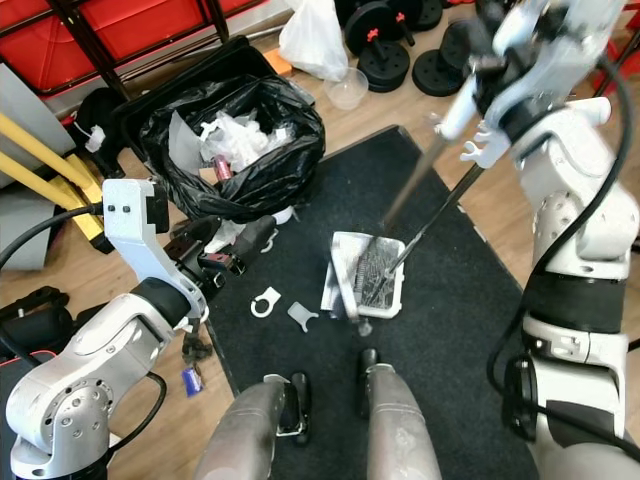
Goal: Sweep floor
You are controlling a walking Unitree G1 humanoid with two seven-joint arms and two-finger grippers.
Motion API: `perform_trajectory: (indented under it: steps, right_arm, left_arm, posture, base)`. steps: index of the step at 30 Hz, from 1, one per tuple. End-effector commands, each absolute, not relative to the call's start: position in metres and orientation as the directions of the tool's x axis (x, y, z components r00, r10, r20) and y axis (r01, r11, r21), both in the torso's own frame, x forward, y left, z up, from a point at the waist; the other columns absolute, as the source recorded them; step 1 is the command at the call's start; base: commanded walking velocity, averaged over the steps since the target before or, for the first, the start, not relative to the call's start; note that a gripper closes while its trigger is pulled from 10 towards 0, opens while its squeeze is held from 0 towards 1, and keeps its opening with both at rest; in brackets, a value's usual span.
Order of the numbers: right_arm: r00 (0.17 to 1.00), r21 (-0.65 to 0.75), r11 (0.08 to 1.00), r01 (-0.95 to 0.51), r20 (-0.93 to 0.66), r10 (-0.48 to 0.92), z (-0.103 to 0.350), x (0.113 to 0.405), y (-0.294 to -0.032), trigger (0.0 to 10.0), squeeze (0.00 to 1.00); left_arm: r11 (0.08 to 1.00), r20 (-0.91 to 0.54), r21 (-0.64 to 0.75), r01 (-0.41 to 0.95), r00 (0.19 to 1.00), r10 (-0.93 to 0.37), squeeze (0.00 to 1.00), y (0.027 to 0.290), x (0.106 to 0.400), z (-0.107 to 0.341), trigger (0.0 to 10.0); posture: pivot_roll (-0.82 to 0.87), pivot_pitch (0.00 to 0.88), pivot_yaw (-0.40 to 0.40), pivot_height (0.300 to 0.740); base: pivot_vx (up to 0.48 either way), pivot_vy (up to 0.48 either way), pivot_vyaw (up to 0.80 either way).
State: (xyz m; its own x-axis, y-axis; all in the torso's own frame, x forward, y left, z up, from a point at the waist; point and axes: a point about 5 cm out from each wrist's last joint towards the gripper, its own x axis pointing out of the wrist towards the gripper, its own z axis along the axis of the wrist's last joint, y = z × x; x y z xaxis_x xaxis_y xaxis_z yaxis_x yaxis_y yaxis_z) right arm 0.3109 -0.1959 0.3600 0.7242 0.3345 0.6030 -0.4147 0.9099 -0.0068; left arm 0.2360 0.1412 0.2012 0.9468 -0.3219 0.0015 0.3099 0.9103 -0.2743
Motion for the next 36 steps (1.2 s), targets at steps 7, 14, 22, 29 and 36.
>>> perform_trajectory:
  steps: [7,14,22,29,36]
  right_arm:
    - [0.659,0.048,0.808,-0.587,0.610,0.441,0.348,0.312,-0.177,10.0,0.00]
    - [0.574,0.048,0.679,-0.732,0.579,0.578,0.337,0.309,-0.158,10.0,0.00]
    - [0.511,0.027,0.580,-0.814,0.509,0.693,0.320,0.306,-0.140,10.0,0.00]
    - [0.526,0.046,0.573,-0.818,0.462,0.714,0.302,0.311,-0.135,10.0,0.00]
    - [0.570,0.035,0.613,-0.790,0.411,0.711,0.283,0.325,-0.137,10.0,0.00]
  left_arm:
    - [0.908,-0.015,-0.282,0.310,0.945,-0.327,0.00,0.141,0.234,0.197,10.0]
    - [0.908,-0.015,-0.284,0.310,0.945,-0.327,0.00,0.142,0.233,0.197,10.0]
    - [0.907,-0.016,-0.285,0.309,0.945,-0.327,0.00,0.142,0.233,0.197,10.0]
    - [0.908,-0.016,-0.283,0.310,0.945,-0.327,0.00,0.143,0.233,0.198,10.0]
    - [0.910,-0.015,-0.277,0.308,0.946,-0.324,0.00,0.145,0.231,0.200,10.0]
  posture:
    - [0.07,0.331,-0.057,0.740]
    - [0.08,0.337,-0.059,0.740]
    - [0.08,0.337,-0.058,0.740]
    - [0.08,0.339,-0.058,0.740]
    - [0.10,0.356,-0.056,0.740]
  base:
    - [0.000,0.000,0.00]
    - [0.000,0.000,0.00]
    - [0.000,0.000,0.00]
    - [0.000,0.000,0.00]
    - [0.000,0.000,0.00]
